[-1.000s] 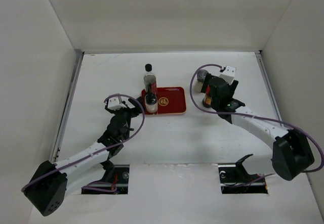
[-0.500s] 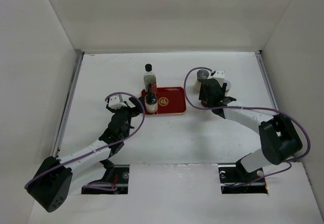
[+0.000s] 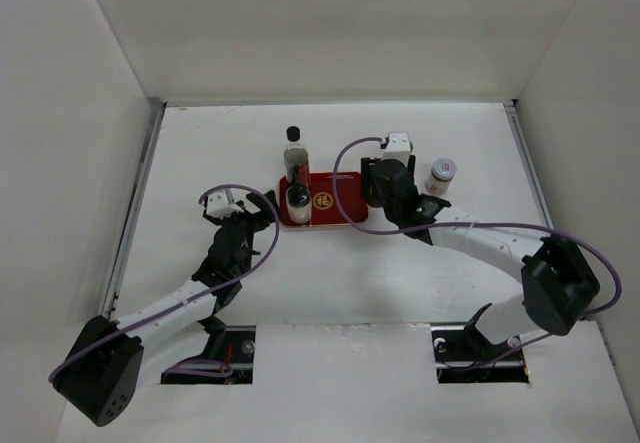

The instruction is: Organize the condiment bottles

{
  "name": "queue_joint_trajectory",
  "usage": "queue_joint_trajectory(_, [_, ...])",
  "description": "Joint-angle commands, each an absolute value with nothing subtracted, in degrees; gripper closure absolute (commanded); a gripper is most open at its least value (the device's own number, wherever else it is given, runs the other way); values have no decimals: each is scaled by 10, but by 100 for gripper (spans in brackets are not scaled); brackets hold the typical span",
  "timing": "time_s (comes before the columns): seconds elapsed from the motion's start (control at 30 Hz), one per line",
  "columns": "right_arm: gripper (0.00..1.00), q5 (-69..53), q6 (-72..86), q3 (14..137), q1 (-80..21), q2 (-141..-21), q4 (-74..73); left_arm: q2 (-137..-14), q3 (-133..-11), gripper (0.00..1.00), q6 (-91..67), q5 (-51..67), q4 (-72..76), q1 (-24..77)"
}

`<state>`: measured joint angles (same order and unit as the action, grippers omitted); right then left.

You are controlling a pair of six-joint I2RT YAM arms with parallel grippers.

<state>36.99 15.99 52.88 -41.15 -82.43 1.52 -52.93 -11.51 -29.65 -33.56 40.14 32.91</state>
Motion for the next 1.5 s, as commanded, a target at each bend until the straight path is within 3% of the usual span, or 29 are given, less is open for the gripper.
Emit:
queue_joint_trajectory(0.0, [46,336,163,619,-443,-858,135,-518,-109,12,-308,-332,432,323])
queue_joint_trajectory(0.37, [44,290,133,752,-473,-1033,203,-520,-108,12,-312,-328,426,313])
queue_joint_trajectory(0.6, [44,291,128,773,-465,-1090,227,-525,-109,12,-313,-327,431,313])
queue_joint_trajectory(1.0, [37,326,108,768,-461,-1115,263,-532,-111,12,-314,-320,429,312])
queue_joint_trajectory(1.17, [17,328,112,753,-463,-1106,264,-534,-111,12,-314,-319,429,310])
queue_joint_trajectory(1.47, [17,337,115,673,-463,-1028,258,-524,-108,12,-314,-319,432,312])
